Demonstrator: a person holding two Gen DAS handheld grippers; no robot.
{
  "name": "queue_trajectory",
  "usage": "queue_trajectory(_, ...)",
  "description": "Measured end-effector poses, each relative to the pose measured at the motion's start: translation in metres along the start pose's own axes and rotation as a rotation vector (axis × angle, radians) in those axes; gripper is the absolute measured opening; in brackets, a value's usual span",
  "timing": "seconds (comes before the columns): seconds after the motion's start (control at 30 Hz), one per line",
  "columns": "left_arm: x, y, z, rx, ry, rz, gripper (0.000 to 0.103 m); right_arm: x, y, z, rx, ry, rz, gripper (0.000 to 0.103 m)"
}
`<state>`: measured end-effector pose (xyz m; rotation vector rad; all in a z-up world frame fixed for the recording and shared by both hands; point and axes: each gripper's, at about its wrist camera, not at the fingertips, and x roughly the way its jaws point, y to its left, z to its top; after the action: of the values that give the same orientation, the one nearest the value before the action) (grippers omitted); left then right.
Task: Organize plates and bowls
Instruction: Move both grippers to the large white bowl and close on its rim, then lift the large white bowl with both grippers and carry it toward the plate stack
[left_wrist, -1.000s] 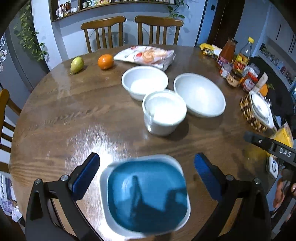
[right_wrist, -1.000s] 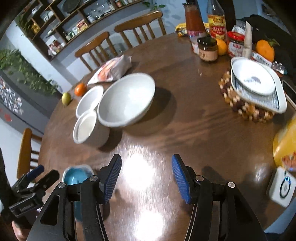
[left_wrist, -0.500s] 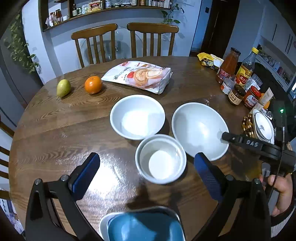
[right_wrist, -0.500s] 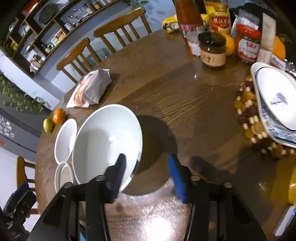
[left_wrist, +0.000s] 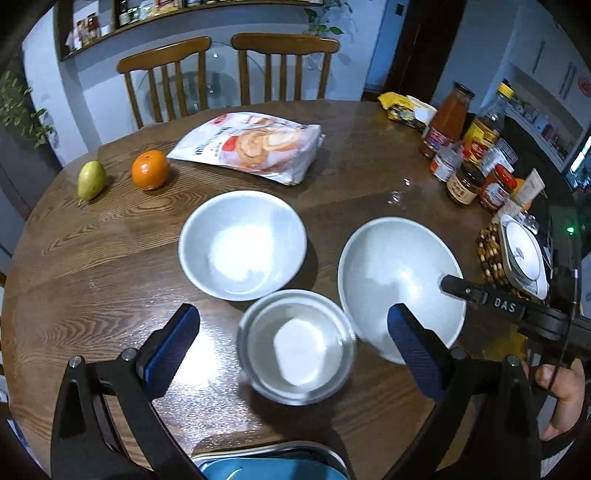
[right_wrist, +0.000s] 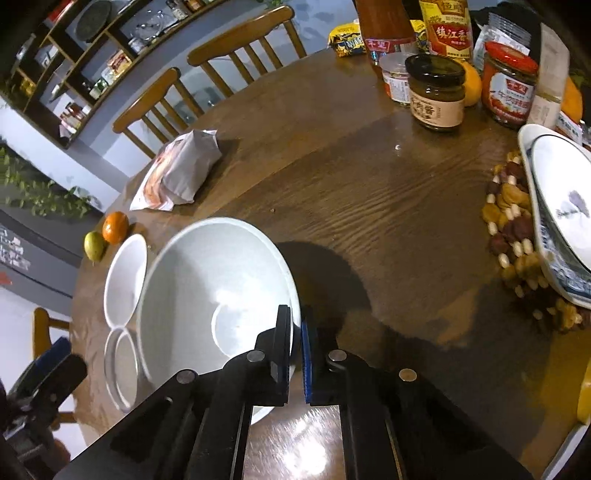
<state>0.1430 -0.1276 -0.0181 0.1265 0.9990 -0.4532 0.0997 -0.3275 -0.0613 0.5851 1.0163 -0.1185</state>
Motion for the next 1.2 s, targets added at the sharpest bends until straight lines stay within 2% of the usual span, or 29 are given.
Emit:
queue_trajectory(0.2, -0.005, -0.032, -0.008, 0.088, 0.009, -0.056, 0.101, -0.020, -0.023, -0.023, 0.003, 0.041, -0.008, 0.006)
queue_trajectory(0.47, -0.010, -0.091, -0.043, 0.242, 0.070, -0.156, 0.101, -0.059, -0.064, -0.074, 0.034, 0.067, -0.021, 0.006)
queue_trajectory(0.77, 0.008, -0.118, -0.082, 0.297, 0.168, -0.135, 0.098, -0.074, -0.083, -0.110, 0.094, 0.069, -0.001, 0.006)
queue_trajectory(0.87, 0.010, -0.122, -0.087, 0.300, 0.179, -0.141, 0.082, -0.074, -0.081, -0.114, 0.093, 0.067, 0.001, 0.006)
queue_trajectory(0.93, 0.013, -0.122, -0.089, 0.288, 0.192, -0.152, 0.061, -0.073, -0.081, -0.114, 0.096, 0.066, 0.001, 0.006)
queue_trajectory(1.0, 0.018, -0.122, -0.090, 0.277, 0.206, -0.160, 0.052, -0.073, -0.078, -0.114, 0.087, 0.063, -0.002, 0.006)
queue_trajectory(1.07, 0.021, -0.122, -0.091, 0.272, 0.215, -0.157, 0.048, -0.073, -0.075, -0.115, 0.079, 0.061, -0.004, 0.006)
queue_trajectory(1.13, 0.022, -0.123, -0.092, 0.271, 0.222, -0.164, 0.035, -0.073, -0.074, -0.117, 0.075, 0.060, -0.002, 0.006)
queue_trajectory(1.2, 0.023, -0.123, -0.092, 0.272, 0.227, -0.167, 0.028, -0.072, -0.073, -0.118, 0.075, 0.063, 0.003, 0.006)
